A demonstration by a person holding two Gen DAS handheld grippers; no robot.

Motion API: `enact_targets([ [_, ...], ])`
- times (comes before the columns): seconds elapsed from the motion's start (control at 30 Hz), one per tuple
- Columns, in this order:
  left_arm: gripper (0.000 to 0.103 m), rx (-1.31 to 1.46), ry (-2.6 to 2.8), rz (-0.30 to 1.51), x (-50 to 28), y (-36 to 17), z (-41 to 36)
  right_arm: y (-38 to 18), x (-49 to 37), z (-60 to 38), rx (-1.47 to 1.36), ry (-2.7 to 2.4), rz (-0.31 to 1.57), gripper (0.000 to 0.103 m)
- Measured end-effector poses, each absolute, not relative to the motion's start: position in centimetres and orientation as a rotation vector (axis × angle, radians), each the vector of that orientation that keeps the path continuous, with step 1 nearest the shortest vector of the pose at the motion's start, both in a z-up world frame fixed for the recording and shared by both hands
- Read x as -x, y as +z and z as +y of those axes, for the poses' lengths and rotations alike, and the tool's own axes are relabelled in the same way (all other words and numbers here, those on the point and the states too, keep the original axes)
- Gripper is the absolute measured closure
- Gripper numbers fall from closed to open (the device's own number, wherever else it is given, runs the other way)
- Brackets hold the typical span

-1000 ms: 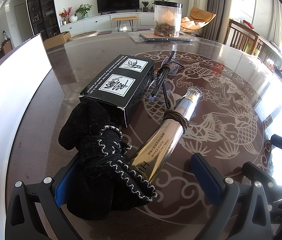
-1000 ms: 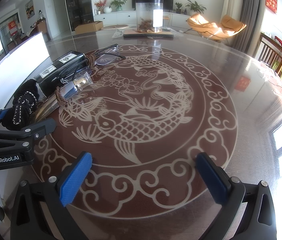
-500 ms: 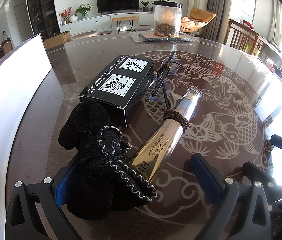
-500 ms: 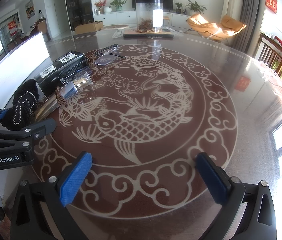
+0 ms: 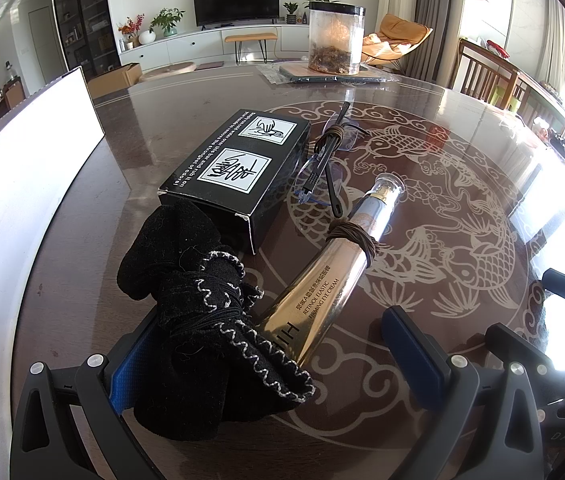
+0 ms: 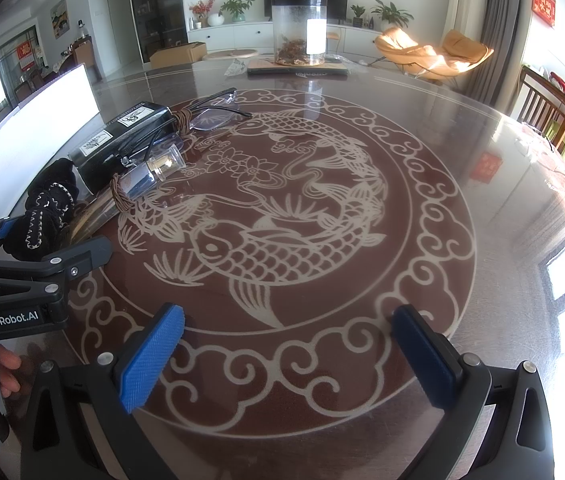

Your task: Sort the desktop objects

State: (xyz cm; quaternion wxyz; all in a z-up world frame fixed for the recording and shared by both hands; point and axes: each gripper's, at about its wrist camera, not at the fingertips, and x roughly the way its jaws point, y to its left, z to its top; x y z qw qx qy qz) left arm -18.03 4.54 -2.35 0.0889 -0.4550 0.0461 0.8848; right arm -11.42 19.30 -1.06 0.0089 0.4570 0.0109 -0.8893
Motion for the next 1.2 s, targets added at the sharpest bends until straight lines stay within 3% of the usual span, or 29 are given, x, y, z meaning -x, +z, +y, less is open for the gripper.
enact_targets([
  [0.2, 0.0, 1.464, 2.494, 0.208, 16.5, -2.0, 3.7, -1.1, 11.4, 19.3, -1.428, -2.778, 0.034, 0.0],
  [0.33, 0.0, 1.368, 2.441, 0.27, 12.6, -2.1, 1.1, -1.1, 11.4, 19.3, -1.427, -2.778, 0.034, 0.0],
  [0.5, 0.0, 1.324, 2.474, 0.401, 13.3, -0.9, 0.9, -1.1, 11.4, 19.3, -1.428, -2.778, 0.034, 0.0],
  [0.67, 0.0, 1.284, 2.514, 0.1, 16.3, 1.4, -0.7, -1.1, 11.4, 19.3, -1.427, -2.778, 0.034, 0.0],
  [0.77, 0.0, 1.357, 2.509, 0.058, 18.4, 0.5, -0.2, -1.1, 11.4, 19.3, -1.427, -2.778, 0.034, 0.0],
  [0.8, 0.002, 1.388, 2.515, 0.091, 19.0, -0.2, 0.2, -1.1, 11.4, 19.3, -1.427, -2.778, 0.034, 0.0],
  [0.83, 0.033, 1.407, 2.519, 0.12, 19.1, -0.7, 0.5, -1.1, 11.4, 19.3, -1.427, -2.778, 0.034, 0.0],
  [0.87, 0.053, 1.373, 2.5, 0.061, 18.9, -0.6, 0.1, -1.1, 11.4, 19.3, -1.427, -2.778, 0.034, 0.0],
  [0.9, 0.066, 1.367, 2.511, 0.023, 18.6, -0.4, -0.2, -1.1, 11.4, 19.3, -1.427, -2.778, 0.034, 0.0],
  [1.2, 0.068, 1.33, 2.63, 0.087, 10.6, -0.2, -3.8, -1.1, 11.4, 19.3, -1.428, -2.776, 0.028, 0.0],
])
